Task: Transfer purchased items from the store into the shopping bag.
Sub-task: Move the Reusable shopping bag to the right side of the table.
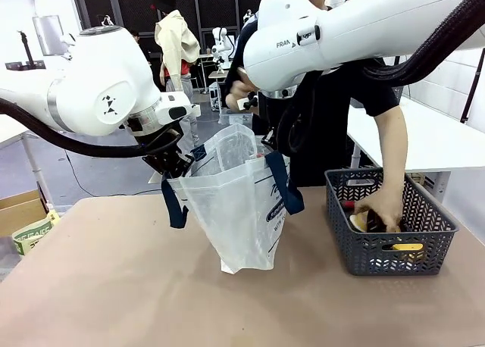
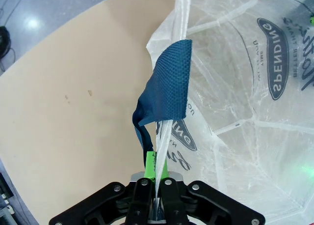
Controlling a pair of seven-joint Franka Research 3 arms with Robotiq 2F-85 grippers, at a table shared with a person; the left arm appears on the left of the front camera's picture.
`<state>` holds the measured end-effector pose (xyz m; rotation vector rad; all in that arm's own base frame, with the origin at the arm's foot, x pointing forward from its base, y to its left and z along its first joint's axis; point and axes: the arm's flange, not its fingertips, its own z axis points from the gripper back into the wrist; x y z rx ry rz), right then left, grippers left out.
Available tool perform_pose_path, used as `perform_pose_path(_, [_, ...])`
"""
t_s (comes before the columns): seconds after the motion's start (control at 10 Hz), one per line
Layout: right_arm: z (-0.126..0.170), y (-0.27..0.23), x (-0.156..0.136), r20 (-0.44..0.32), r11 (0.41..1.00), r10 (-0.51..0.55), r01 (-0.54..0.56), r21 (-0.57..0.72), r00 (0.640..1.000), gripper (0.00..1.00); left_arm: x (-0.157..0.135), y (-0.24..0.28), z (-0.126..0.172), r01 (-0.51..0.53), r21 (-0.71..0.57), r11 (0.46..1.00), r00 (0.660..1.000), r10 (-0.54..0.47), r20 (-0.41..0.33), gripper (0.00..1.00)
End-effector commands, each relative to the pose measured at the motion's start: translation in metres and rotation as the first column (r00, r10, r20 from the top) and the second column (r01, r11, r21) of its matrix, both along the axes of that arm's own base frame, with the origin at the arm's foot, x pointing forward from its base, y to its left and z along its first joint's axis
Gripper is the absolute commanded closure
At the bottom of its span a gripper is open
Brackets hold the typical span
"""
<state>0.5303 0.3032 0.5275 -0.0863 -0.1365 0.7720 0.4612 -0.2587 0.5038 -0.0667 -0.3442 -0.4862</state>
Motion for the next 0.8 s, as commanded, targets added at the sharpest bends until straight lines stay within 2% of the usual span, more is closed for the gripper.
perform_pose_path(0.0, [-0.0011, -0.0053, 0.0028, -0.043, 1.0, 0.005, -0.005, 0.002, 0.999, 1.0, 0.0055, 0.0009, 0.0018, 0.03, 0.041, 0.999, 0.999, -0.028, -0.041, 1.0])
perform_pose_path(0.5, [-0.0012, -0.0123, 0.005, -0.054, 1.0, 0.0, 0.001, 0.013, 0.999, 1.0, 0.0083, 0.0034, 0.0015, 0.054, 0.083, 0.995, 0.996, -0.048, -0.072, 1.0])
perform_pose_path(0.6, [-0.0017, -0.0138, 0.0047, -0.056, 1.0, -0.012, 0.013, 0.016, 0.998, 1.0, 0.0095, 0.0055, 0.0024, 0.026, 0.084, 0.996, 0.999, -0.022, -0.049, 1.0])
perform_pose_path(0.7, [-0.0016, -0.014, 0.0047, -0.055, 1.0, -0.016, 0.017, 0.021, 0.998, 1.0, 0.0125, 0.0074, 0.0032, -0.033, 0.08, 0.996, 0.999, 0.032, 0.01, 1.0])
